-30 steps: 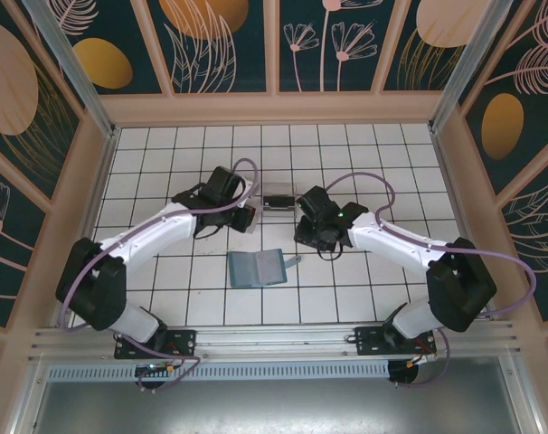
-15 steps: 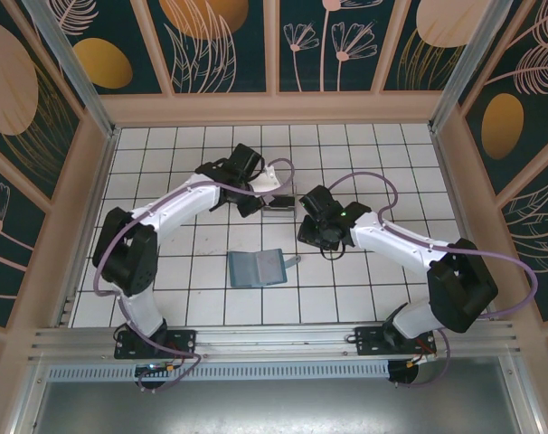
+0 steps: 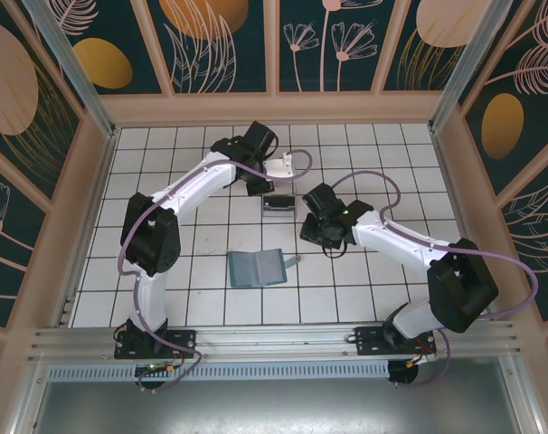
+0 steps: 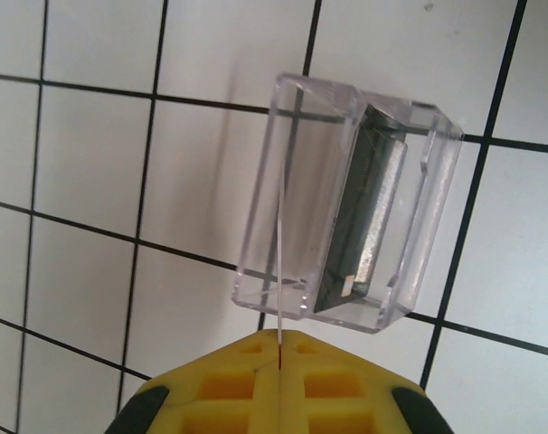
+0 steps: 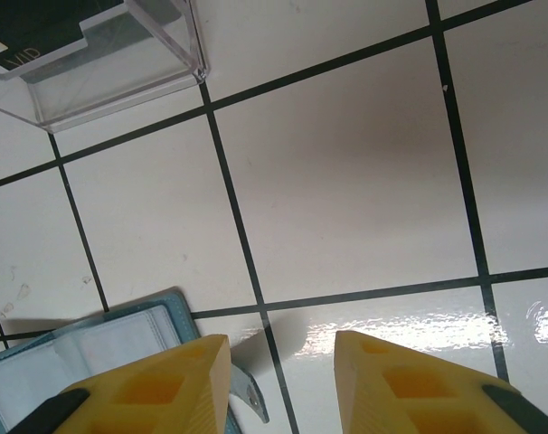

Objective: Take the credit cards out of the card holder

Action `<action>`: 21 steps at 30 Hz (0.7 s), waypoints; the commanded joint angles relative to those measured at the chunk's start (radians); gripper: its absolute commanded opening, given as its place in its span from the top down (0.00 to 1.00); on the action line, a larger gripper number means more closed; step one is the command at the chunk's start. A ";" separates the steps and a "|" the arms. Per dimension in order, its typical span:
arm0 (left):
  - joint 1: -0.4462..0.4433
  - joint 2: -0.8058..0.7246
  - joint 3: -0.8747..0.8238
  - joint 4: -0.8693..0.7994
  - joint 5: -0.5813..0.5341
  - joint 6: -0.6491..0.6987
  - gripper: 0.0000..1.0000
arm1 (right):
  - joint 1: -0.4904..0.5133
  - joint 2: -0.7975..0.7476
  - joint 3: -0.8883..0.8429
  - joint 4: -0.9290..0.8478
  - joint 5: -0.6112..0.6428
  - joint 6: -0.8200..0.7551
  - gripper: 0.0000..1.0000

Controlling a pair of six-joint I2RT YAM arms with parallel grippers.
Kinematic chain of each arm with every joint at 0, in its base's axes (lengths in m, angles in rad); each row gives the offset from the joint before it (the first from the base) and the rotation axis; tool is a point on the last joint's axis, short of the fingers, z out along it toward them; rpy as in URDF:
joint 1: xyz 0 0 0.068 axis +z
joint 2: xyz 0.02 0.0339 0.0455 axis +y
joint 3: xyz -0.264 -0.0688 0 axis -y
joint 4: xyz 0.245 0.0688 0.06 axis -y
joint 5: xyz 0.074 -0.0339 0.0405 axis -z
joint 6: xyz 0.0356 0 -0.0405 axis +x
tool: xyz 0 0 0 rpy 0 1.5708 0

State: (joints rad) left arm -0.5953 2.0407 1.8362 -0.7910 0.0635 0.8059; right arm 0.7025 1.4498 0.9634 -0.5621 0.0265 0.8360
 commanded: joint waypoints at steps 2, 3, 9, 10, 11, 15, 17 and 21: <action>0.004 0.065 0.096 -0.103 0.025 0.068 1.00 | -0.010 -0.011 -0.016 -0.011 0.019 -0.013 0.64; 0.004 0.078 0.121 -0.114 0.031 0.076 1.00 | -0.009 -0.011 -0.017 -0.010 0.017 -0.011 0.64; 0.003 0.141 0.224 -0.161 0.068 0.104 1.00 | -0.009 -0.012 -0.033 -0.001 0.009 -0.002 0.64; 0.002 0.154 0.239 -0.173 0.075 0.109 1.00 | -0.009 -0.011 -0.034 -0.001 0.007 0.000 0.64; 0.002 0.164 0.251 -0.182 0.076 0.113 1.00 | -0.010 -0.011 -0.037 -0.001 0.007 0.003 0.64; 0.003 0.195 0.278 -0.187 0.063 0.124 1.00 | -0.009 -0.012 -0.041 0.001 0.006 0.007 0.64; 0.002 0.209 0.290 -0.185 0.064 0.129 1.00 | -0.009 -0.008 -0.042 0.002 0.006 0.009 0.64; -0.004 0.237 0.309 -0.197 0.084 0.139 1.00 | -0.009 -0.001 -0.042 0.000 -0.002 0.009 0.64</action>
State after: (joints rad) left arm -0.5957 2.2501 2.1105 -0.9436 0.1127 0.9146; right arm 0.6991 1.4498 0.9337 -0.5579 0.0235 0.8371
